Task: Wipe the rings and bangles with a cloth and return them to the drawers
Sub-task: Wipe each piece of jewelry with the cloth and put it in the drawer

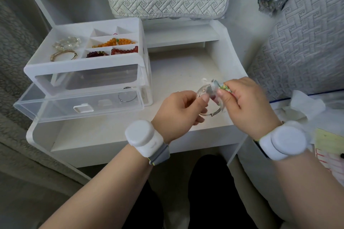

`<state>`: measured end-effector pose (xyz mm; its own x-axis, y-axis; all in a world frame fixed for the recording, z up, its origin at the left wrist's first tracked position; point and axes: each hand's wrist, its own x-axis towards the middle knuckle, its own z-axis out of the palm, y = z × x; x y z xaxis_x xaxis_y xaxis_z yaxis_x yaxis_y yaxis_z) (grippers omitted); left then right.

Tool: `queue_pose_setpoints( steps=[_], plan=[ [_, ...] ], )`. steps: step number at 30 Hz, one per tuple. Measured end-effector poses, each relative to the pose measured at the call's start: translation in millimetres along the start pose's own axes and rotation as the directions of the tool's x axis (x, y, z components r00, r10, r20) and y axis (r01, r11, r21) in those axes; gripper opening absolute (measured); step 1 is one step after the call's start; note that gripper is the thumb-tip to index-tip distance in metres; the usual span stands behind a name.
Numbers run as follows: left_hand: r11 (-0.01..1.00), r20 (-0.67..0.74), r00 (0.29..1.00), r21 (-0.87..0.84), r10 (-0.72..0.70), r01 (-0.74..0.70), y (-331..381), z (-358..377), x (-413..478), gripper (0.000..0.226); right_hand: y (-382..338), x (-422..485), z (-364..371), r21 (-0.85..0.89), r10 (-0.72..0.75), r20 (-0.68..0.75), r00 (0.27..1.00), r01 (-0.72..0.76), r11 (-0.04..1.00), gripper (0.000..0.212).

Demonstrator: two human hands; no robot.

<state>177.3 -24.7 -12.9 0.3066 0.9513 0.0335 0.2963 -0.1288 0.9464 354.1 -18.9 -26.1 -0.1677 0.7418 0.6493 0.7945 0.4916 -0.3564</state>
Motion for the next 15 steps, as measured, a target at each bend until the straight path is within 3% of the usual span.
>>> queue_pose_setpoints(
  steps=[2,4,6,7,8,10,12,13,15],
  plan=[
    [0.988,-0.025,0.997,0.132,0.078,-0.074,3.7,-3.5,2.4,0.037,0.6,-0.4,3.2,-0.069,-0.044,0.018,0.999,0.046,0.997,0.035],
    [0.994,-0.019,0.997,0.078,0.081,-0.079,7.5,-4.2,5.2,0.036,-2.6,-1.4,4.7,-0.091,-0.048,0.021,0.999,0.049,0.995,0.037],
    [0.999,0.006,0.999,-0.024,0.041,-0.041,8.8,-2.9,6.8,0.033,-8.7,-3.7,4.7,0.011,0.035,0.04,0.999,-0.036,0.999,0.039],
    [0.997,0.019,1.0,-0.075,0.021,-0.019,7.7,-2.1,7.2,0.033,-10.8,-3.9,4.2,0.165,0.116,0.076,0.99,-0.128,0.978,0.039],
    [0.991,0.035,0.999,-0.132,0.005,-0.001,6.8,-1.7,6.9,0.034,-12.2,-3.8,3.9,0.377,0.206,0.155,0.966,-0.251,0.892,0.039],
    [0.959,0.093,0.996,-0.281,-0.011,0.037,4.4,0.1,5.1,0.035,-13.3,-2.6,0.3,0.724,0.277,0.377,0.884,-0.468,0.506,0.041],
    [0.902,0.163,0.987,-0.425,0.001,0.069,3.4,1.5,2.5,0.034,-5.2,-4.4,0.2,0.828,0.144,0.528,0.837,-0.545,0.133,0.054],
    [0.877,0.19,0.982,-0.474,0.016,0.078,2.9,1.9,1.7,0.033,-3.9,-5.8,0.3,0.832,0.052,0.554,0.831,-0.555,0.013,0.053],
    [0.836,0.225,0.973,-0.542,0.049,0.083,0.6,0.9,2.9,0.031,-1.5,-7.4,2.9,0.806,-0.041,0.577,0.815,-0.577,-0.128,0.054]
  ],
)
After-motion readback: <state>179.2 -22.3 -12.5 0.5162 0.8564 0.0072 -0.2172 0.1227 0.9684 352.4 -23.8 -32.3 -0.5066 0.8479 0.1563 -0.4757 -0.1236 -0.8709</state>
